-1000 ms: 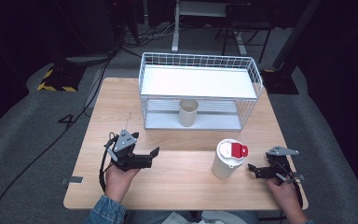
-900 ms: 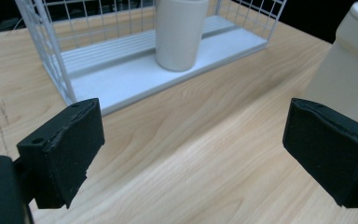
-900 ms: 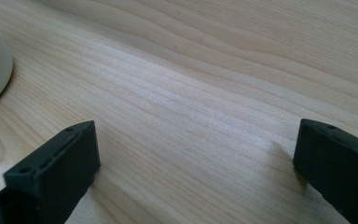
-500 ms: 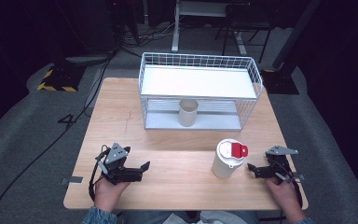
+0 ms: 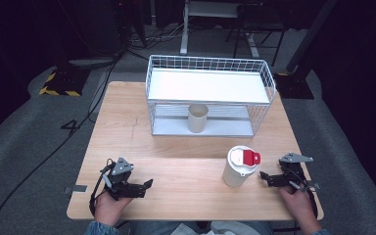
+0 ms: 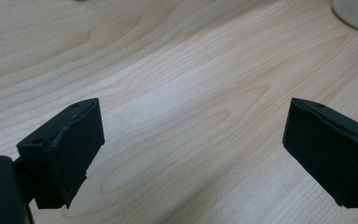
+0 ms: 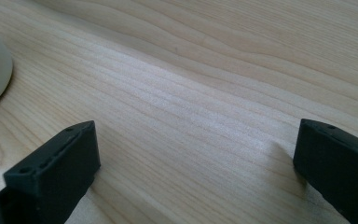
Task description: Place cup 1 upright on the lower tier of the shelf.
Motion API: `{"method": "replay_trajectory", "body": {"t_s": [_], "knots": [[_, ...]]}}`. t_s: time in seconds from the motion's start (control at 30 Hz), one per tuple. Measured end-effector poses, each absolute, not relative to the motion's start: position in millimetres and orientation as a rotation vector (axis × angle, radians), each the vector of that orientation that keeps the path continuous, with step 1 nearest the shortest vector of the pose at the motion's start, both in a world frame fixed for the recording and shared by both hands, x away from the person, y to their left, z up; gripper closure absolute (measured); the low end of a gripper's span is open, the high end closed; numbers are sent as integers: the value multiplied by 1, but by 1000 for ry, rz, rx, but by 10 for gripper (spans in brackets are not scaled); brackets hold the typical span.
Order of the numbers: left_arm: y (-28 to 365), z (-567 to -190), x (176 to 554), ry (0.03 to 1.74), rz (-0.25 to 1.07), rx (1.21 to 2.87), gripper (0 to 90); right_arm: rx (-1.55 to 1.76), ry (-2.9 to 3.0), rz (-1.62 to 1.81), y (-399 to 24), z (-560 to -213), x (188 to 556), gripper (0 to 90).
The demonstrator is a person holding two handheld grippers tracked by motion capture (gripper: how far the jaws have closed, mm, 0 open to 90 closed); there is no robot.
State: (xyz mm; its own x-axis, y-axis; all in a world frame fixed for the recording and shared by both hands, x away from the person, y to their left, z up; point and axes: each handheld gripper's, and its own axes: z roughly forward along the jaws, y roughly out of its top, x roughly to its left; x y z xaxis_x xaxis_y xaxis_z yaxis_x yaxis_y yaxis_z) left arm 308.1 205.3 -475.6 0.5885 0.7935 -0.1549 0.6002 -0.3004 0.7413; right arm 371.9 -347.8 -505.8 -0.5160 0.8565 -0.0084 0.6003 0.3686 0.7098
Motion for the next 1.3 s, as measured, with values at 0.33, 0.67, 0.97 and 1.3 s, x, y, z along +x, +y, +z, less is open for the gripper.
{"method": "replay_trajectory", "body": {"t_s": [0.33,0.67,0.97,1.3], "knots": [[202,-488,313,1137,298,2108,59,1271,2258,935,-348,-506,372,4],[201,-495,316,1222,256,2109,57,1271,2258,935,-348,-506,372,5],[192,-505,316,1165,405,2173,16,1272,2258,934,-348,-506,372,5],[189,-506,318,1166,415,2164,0,1276,2254,932,-348,-506,372,5]]}}
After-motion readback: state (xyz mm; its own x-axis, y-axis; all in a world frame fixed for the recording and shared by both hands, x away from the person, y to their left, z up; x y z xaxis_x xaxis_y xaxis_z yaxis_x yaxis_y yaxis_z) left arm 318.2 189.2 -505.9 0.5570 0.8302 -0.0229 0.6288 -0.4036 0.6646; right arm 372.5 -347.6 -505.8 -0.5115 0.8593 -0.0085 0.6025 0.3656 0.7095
